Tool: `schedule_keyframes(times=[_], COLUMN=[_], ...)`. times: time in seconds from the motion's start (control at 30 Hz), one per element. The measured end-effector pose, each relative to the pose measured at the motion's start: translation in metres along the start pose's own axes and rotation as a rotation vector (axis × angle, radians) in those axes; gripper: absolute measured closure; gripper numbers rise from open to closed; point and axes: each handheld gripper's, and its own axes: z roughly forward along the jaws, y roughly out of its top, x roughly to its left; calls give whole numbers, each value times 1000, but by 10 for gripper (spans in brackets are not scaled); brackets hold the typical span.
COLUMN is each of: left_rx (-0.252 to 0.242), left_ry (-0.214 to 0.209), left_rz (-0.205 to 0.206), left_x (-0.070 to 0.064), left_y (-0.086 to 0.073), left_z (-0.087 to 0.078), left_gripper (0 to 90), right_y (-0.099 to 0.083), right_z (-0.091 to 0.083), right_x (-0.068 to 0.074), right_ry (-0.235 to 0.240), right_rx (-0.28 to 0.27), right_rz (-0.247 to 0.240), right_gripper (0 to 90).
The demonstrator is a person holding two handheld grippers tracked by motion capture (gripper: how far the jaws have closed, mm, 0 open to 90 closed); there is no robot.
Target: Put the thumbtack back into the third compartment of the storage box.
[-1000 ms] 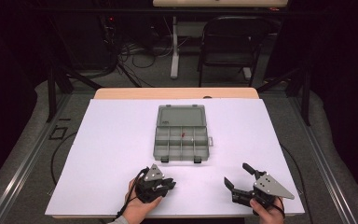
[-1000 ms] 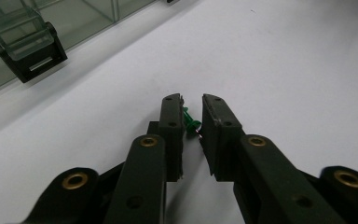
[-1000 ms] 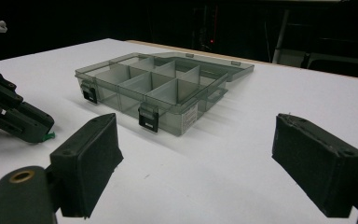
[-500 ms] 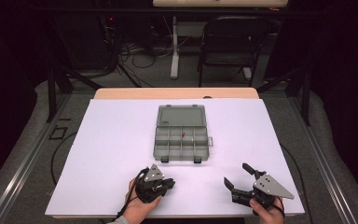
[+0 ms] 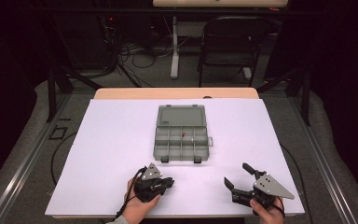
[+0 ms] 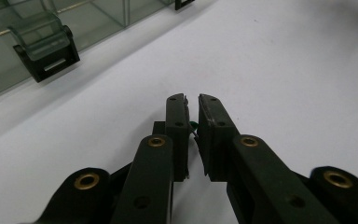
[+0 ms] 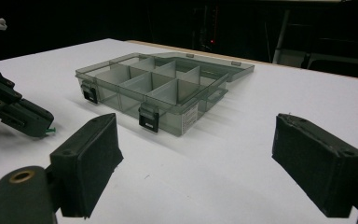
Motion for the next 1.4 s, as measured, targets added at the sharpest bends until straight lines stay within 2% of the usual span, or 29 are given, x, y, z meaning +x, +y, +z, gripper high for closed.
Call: schedule_keyframes(times=[0.4, 0.77, 1.17, 1.4], left_rx=[-78, -153, -203, -261], left_ry=[10, 43, 67, 81], left_rz=[-36, -81, -112, -112], left_x=[8, 18, 28, 32], left_y=[3, 5, 7, 20], left_z=[-16, -31, -46, -58], left_gripper=[831, 831, 831, 831], right_y=[0, 0, 0, -1], right_z=[0, 0, 0, 0], right_x=[0, 0, 0, 0], right_ry=[2, 1, 0, -9], right_rx=[0, 0, 2, 6], right_rz=[-1, 3, 4, 2], right_gripper=[143, 143, 143, 143])
